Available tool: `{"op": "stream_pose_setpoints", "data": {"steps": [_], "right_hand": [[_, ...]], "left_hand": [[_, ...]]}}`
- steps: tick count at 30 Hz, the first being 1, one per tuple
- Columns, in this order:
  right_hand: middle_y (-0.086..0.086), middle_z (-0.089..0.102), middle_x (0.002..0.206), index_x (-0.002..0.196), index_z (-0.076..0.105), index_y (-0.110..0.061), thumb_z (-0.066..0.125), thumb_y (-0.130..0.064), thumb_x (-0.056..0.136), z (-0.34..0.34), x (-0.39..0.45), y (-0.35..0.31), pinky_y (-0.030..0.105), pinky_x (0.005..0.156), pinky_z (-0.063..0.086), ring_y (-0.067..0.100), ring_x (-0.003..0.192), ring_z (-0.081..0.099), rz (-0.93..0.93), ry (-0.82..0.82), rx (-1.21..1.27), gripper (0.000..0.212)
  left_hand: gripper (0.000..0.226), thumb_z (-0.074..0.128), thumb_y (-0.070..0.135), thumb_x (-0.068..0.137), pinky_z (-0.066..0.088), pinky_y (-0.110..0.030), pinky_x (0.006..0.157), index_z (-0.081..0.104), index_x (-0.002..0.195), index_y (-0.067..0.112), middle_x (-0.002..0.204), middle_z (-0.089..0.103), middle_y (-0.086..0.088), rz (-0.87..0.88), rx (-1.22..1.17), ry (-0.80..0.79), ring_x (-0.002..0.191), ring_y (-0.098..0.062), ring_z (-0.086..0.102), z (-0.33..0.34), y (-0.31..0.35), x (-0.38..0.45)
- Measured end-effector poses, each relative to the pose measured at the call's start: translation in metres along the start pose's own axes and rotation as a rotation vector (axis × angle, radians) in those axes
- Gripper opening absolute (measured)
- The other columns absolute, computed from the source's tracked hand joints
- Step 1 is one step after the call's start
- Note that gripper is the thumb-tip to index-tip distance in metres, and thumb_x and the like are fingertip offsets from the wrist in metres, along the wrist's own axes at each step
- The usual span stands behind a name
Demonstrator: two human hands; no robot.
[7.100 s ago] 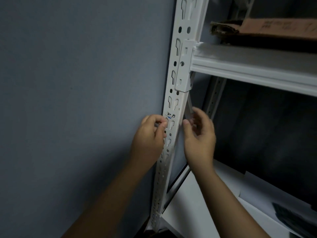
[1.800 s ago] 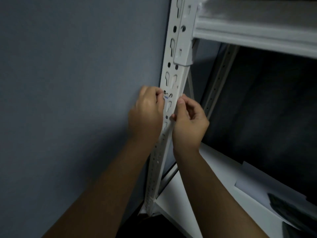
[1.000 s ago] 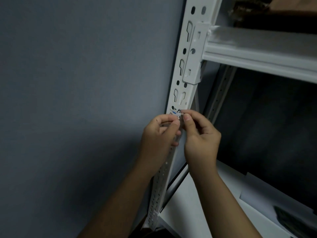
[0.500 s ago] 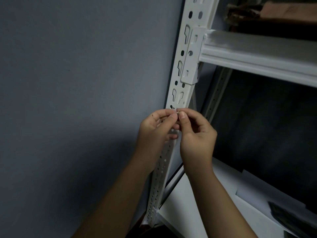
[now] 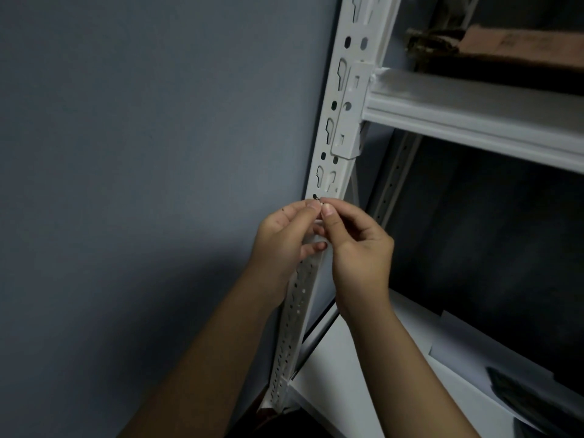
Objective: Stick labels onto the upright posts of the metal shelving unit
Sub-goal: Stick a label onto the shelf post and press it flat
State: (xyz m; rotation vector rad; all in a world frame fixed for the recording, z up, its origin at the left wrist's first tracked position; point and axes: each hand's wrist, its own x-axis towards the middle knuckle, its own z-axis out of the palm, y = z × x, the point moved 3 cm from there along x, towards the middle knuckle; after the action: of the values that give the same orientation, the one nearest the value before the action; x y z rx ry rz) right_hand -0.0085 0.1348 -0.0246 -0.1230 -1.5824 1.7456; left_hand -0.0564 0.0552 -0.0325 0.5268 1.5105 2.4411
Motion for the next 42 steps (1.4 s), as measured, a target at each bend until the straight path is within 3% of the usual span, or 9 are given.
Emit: {"op": "stream_pose_setpoints", "data": {"steps": [6,14,17,20,25,30,33,37,42], "right_hand": [[0.008,0.069,0.088,0.097,0.068,-0.005,0.059,-0.005,0.091,0.002,0.001,0.001,0.019,0.065,0.053,0.012,0.076,0.064,0.272,-0.137,0.222,0.011],[0.011,0.058,0.083,0.106,0.057,-0.001,0.047,-0.006,0.097,0.004,0.0,-0.002,0.026,0.073,0.047,0.016,0.079,0.056,0.364,-0.244,0.277,0.014],[0.018,0.056,0.089,0.107,0.057,0.003,0.047,-0.006,0.098,0.001,-0.002,-0.002,0.027,0.074,0.05,0.024,0.085,0.055,0.334,-0.207,0.257,0.017],[0.015,0.065,0.09,0.101,0.062,0.001,0.052,-0.003,0.095,-0.005,-0.004,-0.005,0.022,0.069,0.055,0.021,0.083,0.062,0.303,-0.126,0.23,0.013],[0.006,0.073,0.09,0.089,0.07,-0.009,0.062,-0.003,0.089,-0.01,-0.007,-0.012,0.029,0.085,0.055,0.022,0.093,0.068,0.222,-0.035,0.127,0.01],[0.001,0.074,0.087,0.088,0.072,-0.011,0.063,-0.001,0.087,-0.012,-0.011,-0.022,0.02,0.076,0.056,0.013,0.087,0.07,0.218,-0.086,0.183,0.013],[0.004,0.073,0.094,0.085,0.074,-0.018,0.071,-0.004,0.082,-0.02,-0.009,-0.027,0.021,0.083,0.054,0.011,0.092,0.069,0.04,-0.058,-0.013,0.015],[0.0,0.067,0.093,0.085,0.072,-0.023,0.07,-0.007,0.084,-0.024,-0.014,-0.024,0.016,0.081,0.05,0.005,0.089,0.064,-0.229,-0.04,-0.291,0.016],[-0.004,0.065,0.095,0.092,0.07,-0.023,0.065,-0.008,0.089,-0.02,-0.016,-0.009,0.015,0.081,0.049,0.003,0.091,0.062,-0.296,-0.086,-0.366,0.017]], "left_hand": [[0.015,0.051,0.013,0.095,0.05,-0.02,0.058,0.064,0.087,0.015,0.068,0.062,0.003,0.011,0.002,-0.035,0.064,-0.004,0.059,-0.001,0.006,-0.005],[0.009,0.057,0.012,0.091,0.051,-0.018,0.061,0.063,0.084,0.015,0.073,0.061,-0.004,0.063,0.113,0.01,0.066,-0.007,0.058,-0.001,0.014,-0.012],[0.006,0.065,0.014,0.087,0.053,-0.018,0.061,0.069,0.085,0.018,0.073,0.067,-0.003,0.093,0.182,0.057,0.068,-0.007,0.062,-0.003,0.018,-0.015],[0.006,0.065,0.016,0.087,0.054,-0.02,0.062,0.071,0.089,0.016,0.077,0.07,-0.006,0.073,0.227,0.062,0.069,-0.008,0.064,-0.002,0.021,-0.018],[0.012,0.059,0.015,0.091,0.053,-0.018,0.058,0.068,0.085,0.019,0.07,0.068,0.009,0.041,0.275,0.045,0.063,0.001,0.063,0.007,0.028,-0.021],[0.016,0.053,0.018,0.094,0.054,-0.018,0.061,0.068,0.089,0.016,0.071,0.067,0.009,-0.057,0.221,-0.033,0.068,0.0,0.063,0.011,0.031,-0.024],[0.013,0.057,0.02,0.092,0.055,-0.021,0.062,0.069,0.088,0.014,0.074,0.068,0.007,-0.204,0.133,-0.079,0.073,-0.004,0.066,0.008,0.032,-0.025],[0.012,0.06,0.02,0.089,0.052,-0.018,0.059,0.07,0.091,0.013,0.081,0.069,0.003,-0.294,0.105,-0.074,0.074,-0.004,0.065,0.003,0.026,-0.023],[0.012,0.064,0.022,0.087,0.05,-0.016,0.056,0.071,0.093,0.015,0.08,0.07,0.006,-0.345,0.03,-0.036,0.07,-0.001,0.065,-0.004,0.017,-0.021]]}}
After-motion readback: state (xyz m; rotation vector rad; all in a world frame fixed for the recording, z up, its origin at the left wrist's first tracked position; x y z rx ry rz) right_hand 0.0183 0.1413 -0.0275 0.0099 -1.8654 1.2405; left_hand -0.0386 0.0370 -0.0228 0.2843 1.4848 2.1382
